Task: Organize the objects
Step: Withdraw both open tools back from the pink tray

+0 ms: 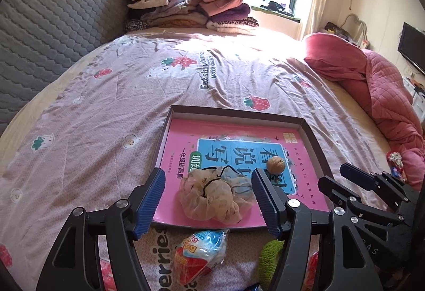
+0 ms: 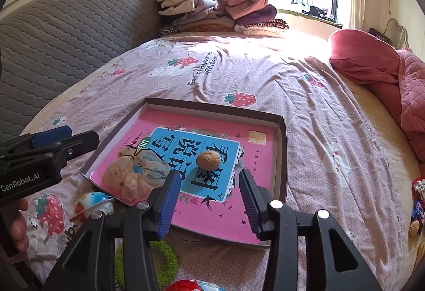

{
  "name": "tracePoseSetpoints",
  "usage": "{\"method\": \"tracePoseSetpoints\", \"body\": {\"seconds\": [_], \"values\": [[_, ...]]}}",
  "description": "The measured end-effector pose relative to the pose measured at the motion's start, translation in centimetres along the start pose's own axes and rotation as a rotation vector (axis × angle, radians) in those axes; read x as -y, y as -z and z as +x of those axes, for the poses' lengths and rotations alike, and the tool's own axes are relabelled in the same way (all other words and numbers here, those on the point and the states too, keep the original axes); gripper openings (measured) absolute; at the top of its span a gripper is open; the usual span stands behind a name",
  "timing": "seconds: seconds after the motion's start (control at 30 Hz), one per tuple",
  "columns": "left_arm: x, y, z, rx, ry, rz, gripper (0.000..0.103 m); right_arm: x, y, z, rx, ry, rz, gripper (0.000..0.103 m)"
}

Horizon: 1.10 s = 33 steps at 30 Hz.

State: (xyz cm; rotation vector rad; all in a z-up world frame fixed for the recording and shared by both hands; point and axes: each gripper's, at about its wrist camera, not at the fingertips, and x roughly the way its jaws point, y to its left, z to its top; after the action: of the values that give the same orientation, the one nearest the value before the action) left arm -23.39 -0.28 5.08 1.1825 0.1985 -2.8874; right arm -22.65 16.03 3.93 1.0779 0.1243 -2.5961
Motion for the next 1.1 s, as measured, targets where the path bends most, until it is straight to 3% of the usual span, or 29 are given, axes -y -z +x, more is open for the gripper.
{"method": "tracePoseSetpoints", "body": {"seconds": [0.57, 1.1], "values": [[0.2, 3.1, -5.7, 0.050, -0.007, 0.013, 0.069, -3.1, 0.8, -6.9, 0.131, -0.008, -0.037, 0.048], [0.1, 6.1, -9.0, 0.061, 0.007, 0.019, 0.069, -3.0, 3.0, -10.8, 0.188, -0.021, 0.022, 0.049]]}}
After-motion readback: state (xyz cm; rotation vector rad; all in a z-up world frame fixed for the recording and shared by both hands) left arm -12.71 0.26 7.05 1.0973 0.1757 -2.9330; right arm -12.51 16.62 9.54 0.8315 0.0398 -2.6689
